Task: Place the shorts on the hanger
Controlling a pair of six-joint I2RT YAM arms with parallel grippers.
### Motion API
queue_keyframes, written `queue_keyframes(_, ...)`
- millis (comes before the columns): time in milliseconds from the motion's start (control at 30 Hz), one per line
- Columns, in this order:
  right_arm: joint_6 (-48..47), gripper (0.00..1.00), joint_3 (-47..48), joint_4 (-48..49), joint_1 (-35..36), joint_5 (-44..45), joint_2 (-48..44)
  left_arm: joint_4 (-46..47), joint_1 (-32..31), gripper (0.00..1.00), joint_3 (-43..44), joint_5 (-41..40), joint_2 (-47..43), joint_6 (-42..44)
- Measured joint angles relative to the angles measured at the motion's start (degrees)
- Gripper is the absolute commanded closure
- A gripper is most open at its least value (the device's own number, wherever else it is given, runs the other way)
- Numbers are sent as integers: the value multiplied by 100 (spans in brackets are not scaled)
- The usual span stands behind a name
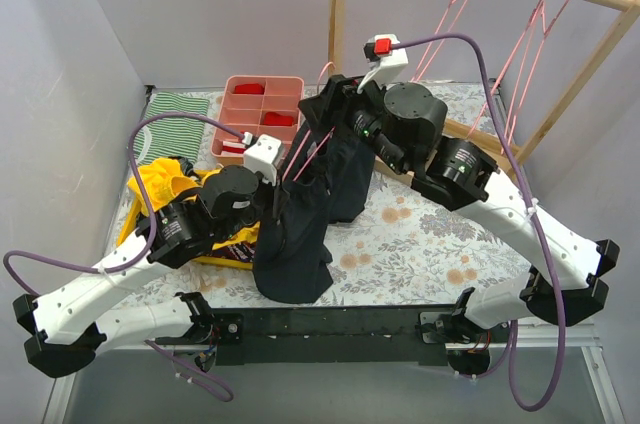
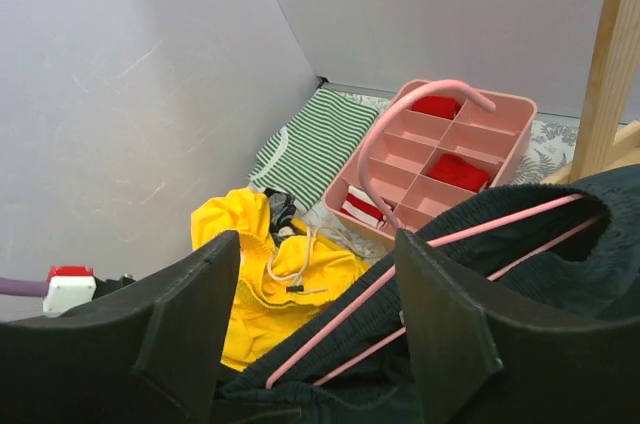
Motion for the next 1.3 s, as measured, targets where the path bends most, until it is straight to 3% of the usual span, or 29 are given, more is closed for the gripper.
queue_keyframes(267, -131, 7, -750, -55, 0, -369, -575, 461, -9, 100, -109, -175, -146, 46)
queue_keyframes(667, -348, 5, -2070, 24, 0, -1036, -2081, 1043, -20, 100, -85, -291, 83, 98)
queue_keyframes(1000, -234, 5, -4378, 15, 0, -1648, -3001, 1185, -31, 100, 1019, -461, 1132, 525)
queue_keyframes(1300, -9, 6, -5357, 214, 0, -1956, -3195, 1576, 374, 100, 1891, -267, 1897, 905)
